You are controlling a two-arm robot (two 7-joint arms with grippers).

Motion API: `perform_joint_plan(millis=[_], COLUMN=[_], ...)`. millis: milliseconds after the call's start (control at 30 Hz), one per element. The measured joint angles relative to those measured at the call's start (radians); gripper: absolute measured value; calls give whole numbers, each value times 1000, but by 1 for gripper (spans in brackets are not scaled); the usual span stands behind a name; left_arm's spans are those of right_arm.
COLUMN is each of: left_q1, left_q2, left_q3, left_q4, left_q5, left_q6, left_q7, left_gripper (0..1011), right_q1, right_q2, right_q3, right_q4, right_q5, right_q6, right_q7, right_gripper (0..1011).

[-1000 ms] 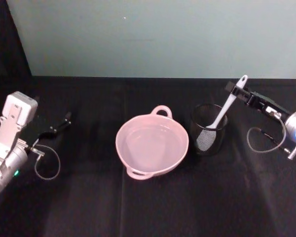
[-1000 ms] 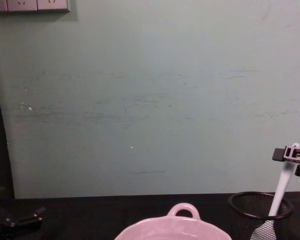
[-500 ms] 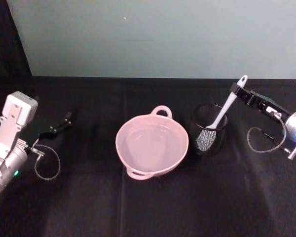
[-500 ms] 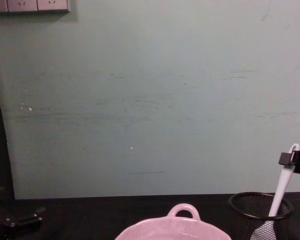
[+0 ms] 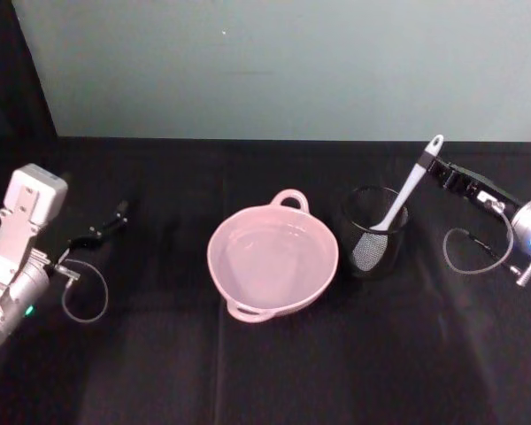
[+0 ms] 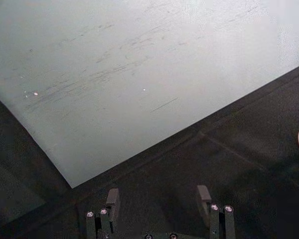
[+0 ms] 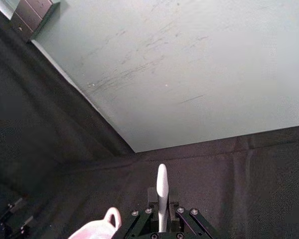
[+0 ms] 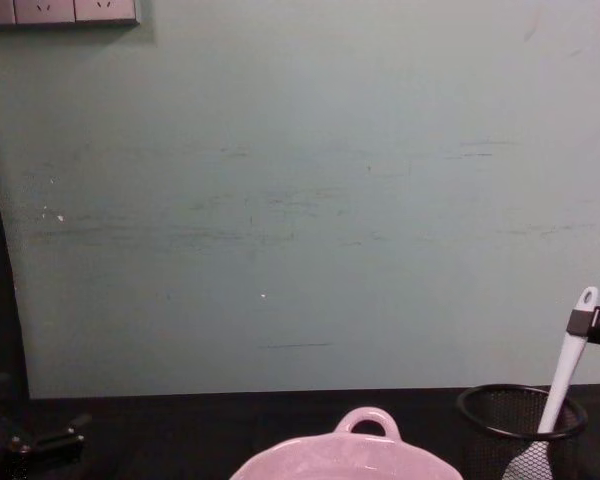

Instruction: Use the one hand to pick up the spoon and stir the clear water in the bowl.

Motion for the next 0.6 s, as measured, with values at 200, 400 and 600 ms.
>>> perform_joint_plan(millis=[200, 400, 600], left_q1=[0, 0, 0], left_q2=[0, 0, 0], left_q3=[0, 0, 0], left_q4=[0, 0, 0], left_q5=[0, 0, 0], left_q6=[0, 0, 0], left_q7=[0, 0, 0], left_gripper=[1011, 1011, 1011], right_q1=[-19, -60, -90], right_q2=[31, 110, 191], right_q3=[-4, 31, 65], right_q4=[-56, -204, -339], right_q5=[-26, -39, -61], right_q6=[-49, -103, -141], right_q7=[-1, 0, 21], right_gripper=[116, 116, 116])
